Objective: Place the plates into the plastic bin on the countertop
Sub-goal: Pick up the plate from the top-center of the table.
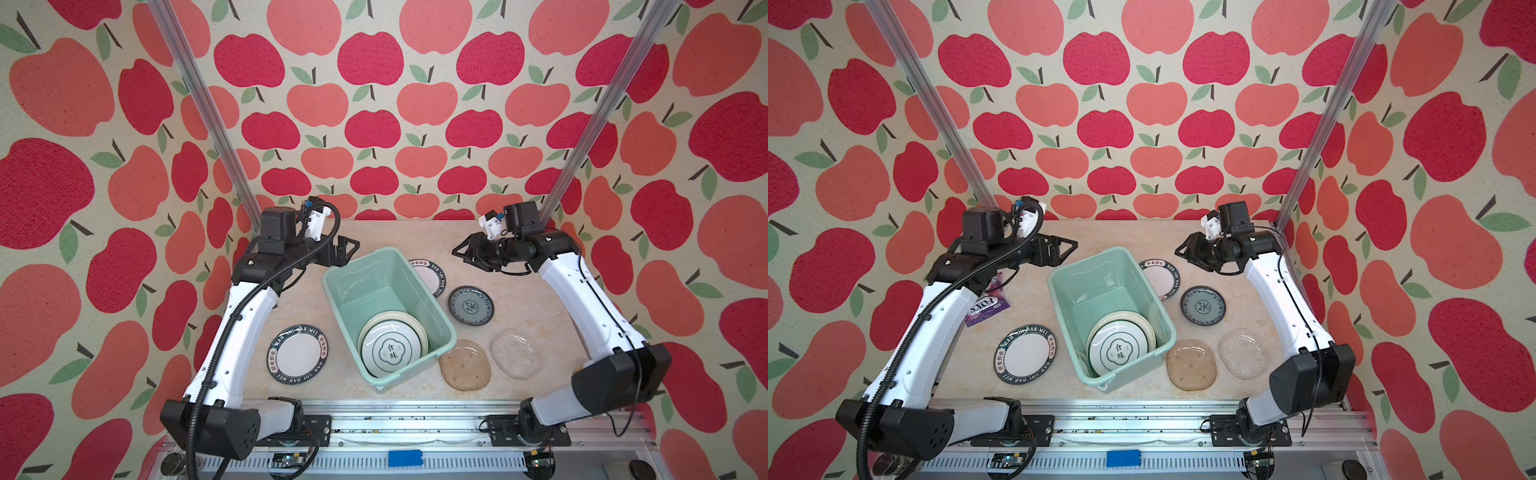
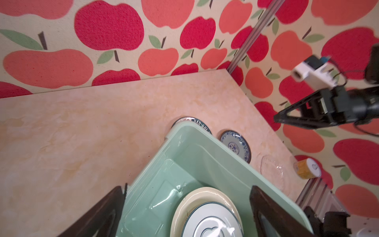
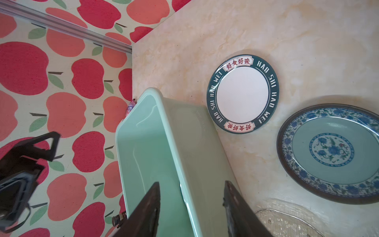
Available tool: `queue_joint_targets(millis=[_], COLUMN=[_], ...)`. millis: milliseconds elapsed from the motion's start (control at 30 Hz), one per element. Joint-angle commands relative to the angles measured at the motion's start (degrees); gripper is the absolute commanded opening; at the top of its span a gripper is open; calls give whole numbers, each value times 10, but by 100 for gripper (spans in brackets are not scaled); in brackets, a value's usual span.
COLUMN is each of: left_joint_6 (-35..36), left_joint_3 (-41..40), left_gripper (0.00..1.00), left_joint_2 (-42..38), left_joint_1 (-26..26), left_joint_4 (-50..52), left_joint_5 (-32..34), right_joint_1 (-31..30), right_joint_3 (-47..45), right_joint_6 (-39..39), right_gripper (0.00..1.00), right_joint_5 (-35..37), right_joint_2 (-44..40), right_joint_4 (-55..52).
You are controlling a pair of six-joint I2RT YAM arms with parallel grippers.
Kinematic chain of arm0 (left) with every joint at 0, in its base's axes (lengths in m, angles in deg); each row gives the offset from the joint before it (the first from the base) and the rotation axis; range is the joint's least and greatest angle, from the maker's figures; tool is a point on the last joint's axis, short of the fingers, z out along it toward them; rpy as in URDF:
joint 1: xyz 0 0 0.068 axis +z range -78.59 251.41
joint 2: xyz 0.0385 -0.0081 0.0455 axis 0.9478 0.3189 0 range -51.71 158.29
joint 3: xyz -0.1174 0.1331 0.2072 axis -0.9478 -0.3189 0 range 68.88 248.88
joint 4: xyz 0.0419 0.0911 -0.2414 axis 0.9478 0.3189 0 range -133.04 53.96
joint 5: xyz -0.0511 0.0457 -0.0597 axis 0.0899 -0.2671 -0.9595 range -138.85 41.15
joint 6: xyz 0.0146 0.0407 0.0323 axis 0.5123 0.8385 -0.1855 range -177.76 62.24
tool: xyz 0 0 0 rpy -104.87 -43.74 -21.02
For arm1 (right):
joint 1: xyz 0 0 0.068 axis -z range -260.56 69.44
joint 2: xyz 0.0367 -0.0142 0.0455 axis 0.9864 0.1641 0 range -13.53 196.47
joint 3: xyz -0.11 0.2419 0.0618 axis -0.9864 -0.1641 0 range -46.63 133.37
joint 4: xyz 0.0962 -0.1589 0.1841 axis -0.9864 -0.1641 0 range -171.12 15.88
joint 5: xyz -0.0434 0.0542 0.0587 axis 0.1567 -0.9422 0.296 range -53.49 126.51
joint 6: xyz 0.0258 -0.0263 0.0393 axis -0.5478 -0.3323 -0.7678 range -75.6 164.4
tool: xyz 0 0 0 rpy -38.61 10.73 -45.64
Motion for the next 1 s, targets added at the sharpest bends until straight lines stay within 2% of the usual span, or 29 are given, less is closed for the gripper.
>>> queue_joint_targets(millis=[0,167,333,667,967], left_joint_6=[-108,-185,-188,-64,83], left_joint_3=[-1,-32,-21,106,285], left_gripper=[99,99,99,99,99], left_joint_2=[-12,-33,-22,92,237], left_joint_1=[36,52,10,-165,-294], left_joint_4=[-55,-102,-72,41,172], left_joint_5=[-94,-112,-68,62,170], right_joint_1=[13,36,44,53,53], right_joint_3=[4,-23,-15,1,28], right_joint_6=[34,27,47,63,62], right_gripper=[52,53,53,56,58], right_joint_5=[8,-2,9,12,-28], right_joint_2=[24,73,153,263,349], right_joint_4=[9,60,72,102,143])
